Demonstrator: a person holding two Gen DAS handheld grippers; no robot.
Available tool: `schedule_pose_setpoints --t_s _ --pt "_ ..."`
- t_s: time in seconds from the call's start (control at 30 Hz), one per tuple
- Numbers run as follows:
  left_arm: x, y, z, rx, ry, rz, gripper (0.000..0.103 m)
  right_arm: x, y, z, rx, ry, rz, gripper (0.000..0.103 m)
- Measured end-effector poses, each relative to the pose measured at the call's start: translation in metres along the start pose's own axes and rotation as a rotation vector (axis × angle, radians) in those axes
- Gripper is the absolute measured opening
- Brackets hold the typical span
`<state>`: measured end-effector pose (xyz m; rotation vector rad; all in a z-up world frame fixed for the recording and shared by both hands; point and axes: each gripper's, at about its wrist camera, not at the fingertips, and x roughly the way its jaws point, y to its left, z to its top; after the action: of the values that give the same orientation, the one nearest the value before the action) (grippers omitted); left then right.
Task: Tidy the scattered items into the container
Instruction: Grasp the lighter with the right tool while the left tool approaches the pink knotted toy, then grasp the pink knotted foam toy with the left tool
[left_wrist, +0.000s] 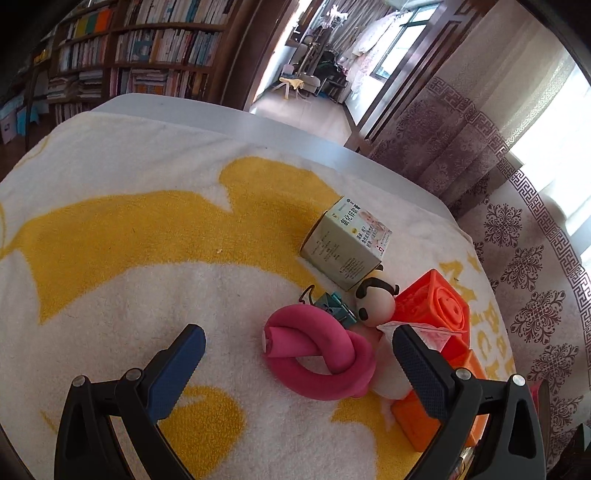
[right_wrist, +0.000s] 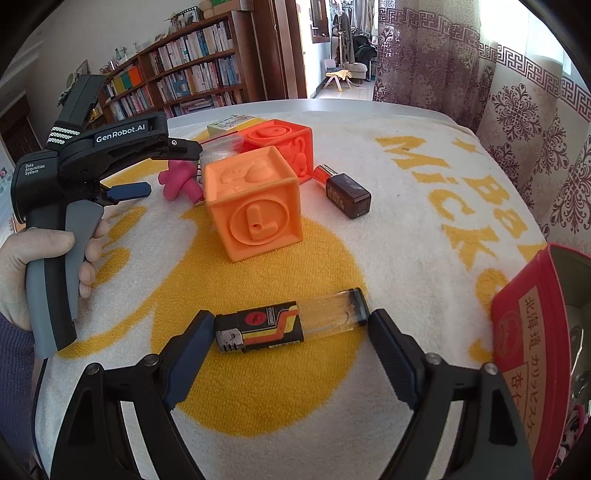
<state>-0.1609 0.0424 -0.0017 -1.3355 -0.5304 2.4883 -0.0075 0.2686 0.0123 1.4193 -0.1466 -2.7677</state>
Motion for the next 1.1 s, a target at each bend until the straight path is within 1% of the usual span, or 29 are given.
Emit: schedule_pose_setpoints --t_s 0.1,0.23,0.3,0.37,0.5,0.53,0.57,0.6,0.63,0.67,0.7,0.73,0.77,0.87,0.97,1.0,1.03,1.07,1.1 --pt "0.002 -0.004 -0.001 0.038 0.004 -0.004 0.102 0.0 0.0 0.0 -0.004 0.001 -0.004 0.087" --pt "0.005 -0.013 -0.006 0.099 0.004 -0.08 0.102 0.0 0.0 0.0 -0.001 0.0 0.0 0.087" --pt "0.007 -0.015 -0.007 0.126 0.002 -0.103 0.102 0.001 0.0 0.0 -0.003 0.001 -0.004 0.087" --pt "0.008 -0.014 -0.006 0.128 0.003 -0.109 0.103 0.0 0.0 0.0 -0.005 0.002 -0.006 0.087" --pt "0.011 -0.017 -0.001 0.12 0.008 -0.091 0.102 0.0 0.0 0.0 -0.004 0.002 -0.006 0.087" --pt "0.011 -0.018 -0.001 0.118 0.008 -0.093 0.097 0.0 0.0 0.0 -0.004 0.001 -0.005 0.087" --pt "0.01 -0.018 -0.001 0.111 0.009 -0.112 0.09 0.0 0.0 0.0 -0.003 0.001 -0.005 0.087" --pt "0.01 -0.017 -0.001 0.097 0.017 -0.133 0.078 0.0 0.0 0.0 -0.003 0.001 -0.005 0.087" --pt "0.008 -0.014 -0.002 0.081 0.024 -0.148 0.067 0.0 0.0 0.0 -0.004 0.001 -0.005 0.087" --pt "0.005 -0.011 -0.002 0.069 0.028 -0.152 0.062 0.0 0.0 0.0 -0.004 0.002 -0.006 0.087" --pt "0.003 -0.009 -0.003 0.062 0.028 -0.141 0.054 0.0 0.0 0.0 -0.004 0.002 -0.006 0.087" --pt "0.001 -0.006 -0.004 0.057 0.025 -0.124 0.053 0.0 0.0 0.0 -0.004 0.001 -0.007 0.087" --pt "-0.001 -0.003 -0.006 0.049 0.026 -0.128 0.053 0.0 -0.001 0.0 -0.003 0.001 -0.006 0.087" --pt "-0.009 0.002 -0.015 0.024 0.03 -0.159 0.053 0.0 -0.001 0.0 -0.001 0.001 -0.006 0.087" --pt "-0.019 0.004 -0.025 0.023 0.036 -0.188 0.053 0.0 -0.001 0.0 0.001 0.0 -0.007 0.087" --pt "-0.02 0.004 -0.028 0.024 0.049 -0.199 0.053 0.0 -0.001 0.0 0.001 0.0 -0.008 0.087" --pt "-0.019 0.004 -0.031 0.032 0.063 -0.206 0.054 0.001 -0.001 0.0 0.001 0.001 -0.009 0.087" --pt "-0.02 0.002 -0.033 0.05 0.054 -0.205 0.055 0.001 -0.001 0.0 0.0 0.001 -0.01 0.087" --pt "-0.021 0.0 -0.034 0.067 0.044 -0.206 0.06 0.001 -0.001 0.0 0.0 0.001 -0.01 0.087"
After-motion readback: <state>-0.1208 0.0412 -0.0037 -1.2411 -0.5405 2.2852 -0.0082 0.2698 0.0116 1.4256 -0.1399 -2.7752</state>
